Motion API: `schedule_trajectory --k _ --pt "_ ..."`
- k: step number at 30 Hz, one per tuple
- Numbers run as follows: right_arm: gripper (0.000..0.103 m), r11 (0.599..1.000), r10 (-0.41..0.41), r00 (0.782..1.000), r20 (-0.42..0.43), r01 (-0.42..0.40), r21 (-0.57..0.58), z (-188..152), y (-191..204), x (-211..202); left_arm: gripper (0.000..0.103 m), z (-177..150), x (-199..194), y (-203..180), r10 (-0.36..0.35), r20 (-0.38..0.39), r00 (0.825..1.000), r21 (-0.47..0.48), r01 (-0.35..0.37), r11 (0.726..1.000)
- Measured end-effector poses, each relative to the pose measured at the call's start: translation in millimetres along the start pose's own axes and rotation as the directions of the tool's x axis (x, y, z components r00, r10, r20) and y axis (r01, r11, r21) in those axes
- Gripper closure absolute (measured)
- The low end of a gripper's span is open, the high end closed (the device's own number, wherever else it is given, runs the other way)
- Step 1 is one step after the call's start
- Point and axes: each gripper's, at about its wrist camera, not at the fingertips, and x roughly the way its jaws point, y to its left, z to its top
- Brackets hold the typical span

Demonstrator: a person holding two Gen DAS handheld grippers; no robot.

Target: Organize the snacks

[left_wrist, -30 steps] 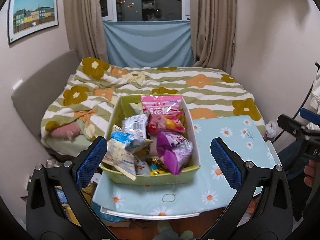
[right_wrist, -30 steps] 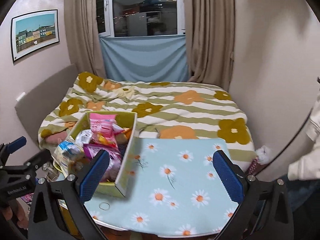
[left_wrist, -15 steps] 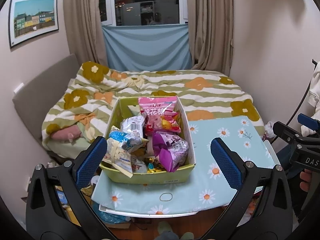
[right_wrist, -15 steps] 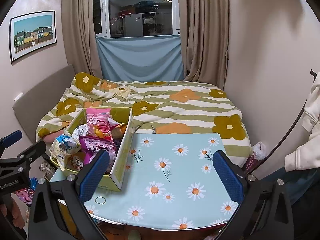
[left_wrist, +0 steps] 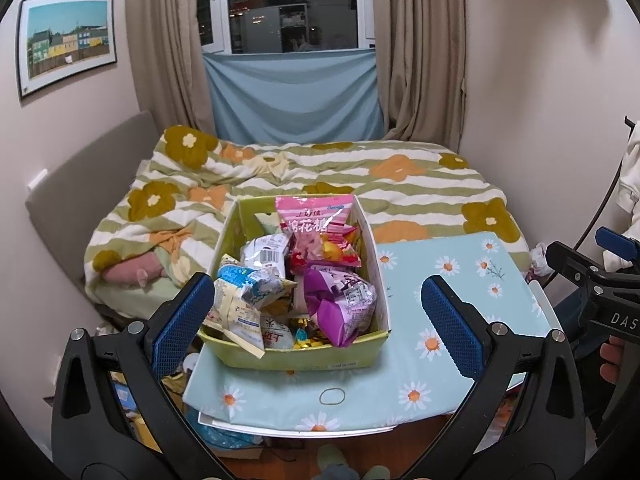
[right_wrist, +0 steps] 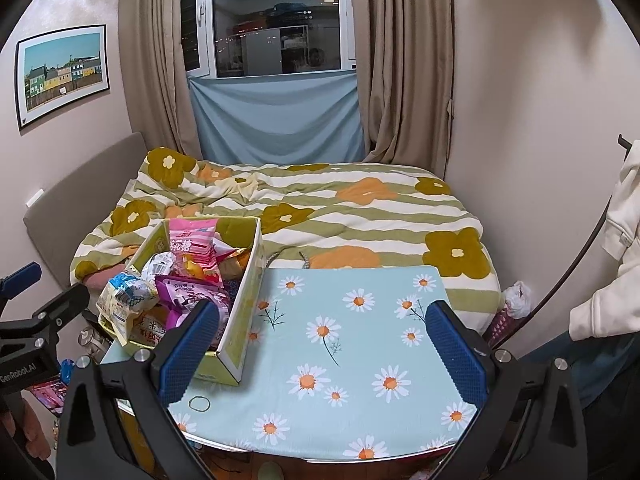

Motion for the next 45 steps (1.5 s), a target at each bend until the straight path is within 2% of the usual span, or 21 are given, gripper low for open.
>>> schedule_trajectory --k 33,41,45 --pt "0.000 1.000 -0.010 1.000 0.004 0.010 0.025 2.2 -0.3 1.7 0.000 1.0 -0.7 7.0 0.034 0.006 0.999 -0.028 -0.034 0.999" --pt "0.000 0.999 -0.029 1.000 0.001 0.029 0.046 0.5 2.1 3.7 0.000 2.8 -1.2 0.0 0.060 0.022 0.998 0.017 -0.060 0.998" --pt "0.000 0.998 -0.031 1.000 0.002 0.030 0.050 1.0 3.8 6.0 0.000 3.7 -1.8 -0.7 0.044 0.032 0.998 0.012 -0.045 0.999"
